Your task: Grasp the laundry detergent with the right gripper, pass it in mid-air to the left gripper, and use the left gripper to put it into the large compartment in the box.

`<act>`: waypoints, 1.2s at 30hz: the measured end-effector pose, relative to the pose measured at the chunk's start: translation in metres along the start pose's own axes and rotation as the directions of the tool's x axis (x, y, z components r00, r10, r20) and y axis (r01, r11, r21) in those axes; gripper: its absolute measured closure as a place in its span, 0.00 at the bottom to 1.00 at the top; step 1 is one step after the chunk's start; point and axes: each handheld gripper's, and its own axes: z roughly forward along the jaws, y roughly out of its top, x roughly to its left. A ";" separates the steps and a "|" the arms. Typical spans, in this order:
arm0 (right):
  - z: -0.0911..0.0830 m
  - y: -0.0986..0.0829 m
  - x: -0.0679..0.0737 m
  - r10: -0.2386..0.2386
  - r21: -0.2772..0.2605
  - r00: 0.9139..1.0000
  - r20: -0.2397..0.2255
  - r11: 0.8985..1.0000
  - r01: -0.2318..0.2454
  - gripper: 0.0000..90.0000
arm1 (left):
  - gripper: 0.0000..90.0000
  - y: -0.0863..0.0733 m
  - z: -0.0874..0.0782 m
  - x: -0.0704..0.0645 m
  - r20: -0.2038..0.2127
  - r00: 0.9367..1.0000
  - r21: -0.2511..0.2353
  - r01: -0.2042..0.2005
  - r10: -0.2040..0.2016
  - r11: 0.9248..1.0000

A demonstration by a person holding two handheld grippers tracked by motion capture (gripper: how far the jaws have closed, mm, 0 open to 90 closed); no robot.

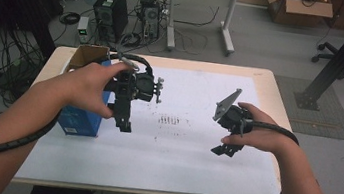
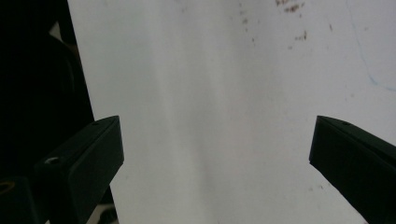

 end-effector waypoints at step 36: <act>-0.011 0.023 -0.014 -0.012 0.149 1.000 0.024 0.989 0.008 0.04 | 0.00 -0.001 0.016 0.018 0.038 0.999 -0.029 -0.009 0.010 1.000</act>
